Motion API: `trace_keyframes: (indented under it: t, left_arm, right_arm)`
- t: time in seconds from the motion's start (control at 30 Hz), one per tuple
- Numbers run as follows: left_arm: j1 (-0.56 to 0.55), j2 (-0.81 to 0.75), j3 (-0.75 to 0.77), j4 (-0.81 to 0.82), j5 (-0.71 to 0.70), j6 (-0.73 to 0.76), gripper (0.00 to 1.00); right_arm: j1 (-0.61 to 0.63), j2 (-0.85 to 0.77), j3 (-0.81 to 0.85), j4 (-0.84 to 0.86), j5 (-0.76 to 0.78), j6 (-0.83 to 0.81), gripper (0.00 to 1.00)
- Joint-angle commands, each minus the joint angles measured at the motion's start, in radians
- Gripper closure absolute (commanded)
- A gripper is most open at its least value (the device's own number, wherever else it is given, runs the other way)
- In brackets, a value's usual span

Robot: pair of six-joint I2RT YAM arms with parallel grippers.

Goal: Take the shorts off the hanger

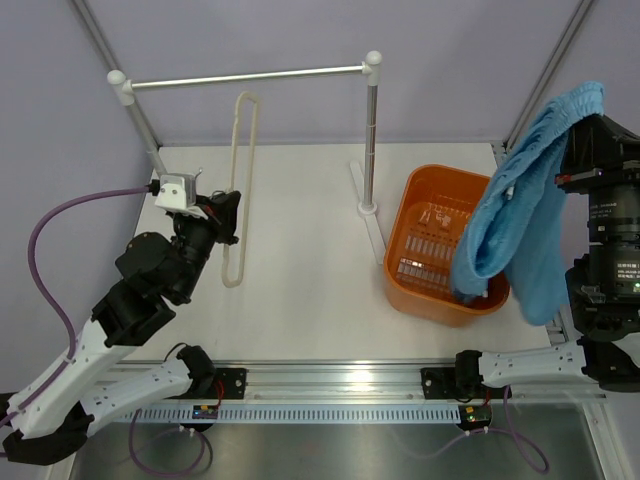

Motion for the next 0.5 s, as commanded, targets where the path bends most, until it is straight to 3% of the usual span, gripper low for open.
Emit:
trace_keyframes:
  t: [0.0, 0.07, 0.1, 0.17, 0.3, 0.47]
  left_arm:
    - [-0.001, -0.013, 0.015, 0.027, 0.019, -0.020, 1.00]
    - [-0.001, -0.012, 0.016, 0.020, 0.019, -0.023, 1.00]
    - [-0.001, -0.012, 0.016, 0.018, 0.021, -0.024, 1.00]
    - [-0.001, -0.013, 0.016, 0.017, 0.023, -0.026, 1.00]
    - [-0.001, -0.013, 0.019, 0.010, 0.032, -0.031, 1.00]
    - [-0.001, -0.015, 0.018, -0.011, 0.029, -0.024, 1.00]
  right_arm:
    - [-0.022, 0.042, 0.046, -0.108, -0.037, 0.094, 1.00]
    - [-0.103, 0.053, 0.063, -0.197, -0.058, 0.237, 1.00]
    - [-0.147, 0.056, 0.092, -0.357, -0.073, 0.319, 1.00]
    - [-0.311, 0.074, 0.129, -0.524, -0.131, 0.534, 1.00]
    - [-0.580, 0.143, 0.118, -0.818, -0.216, 0.784, 1.00]
    - [-1.018, 0.183, 0.090, -1.061, -0.525, 1.223, 1.00]
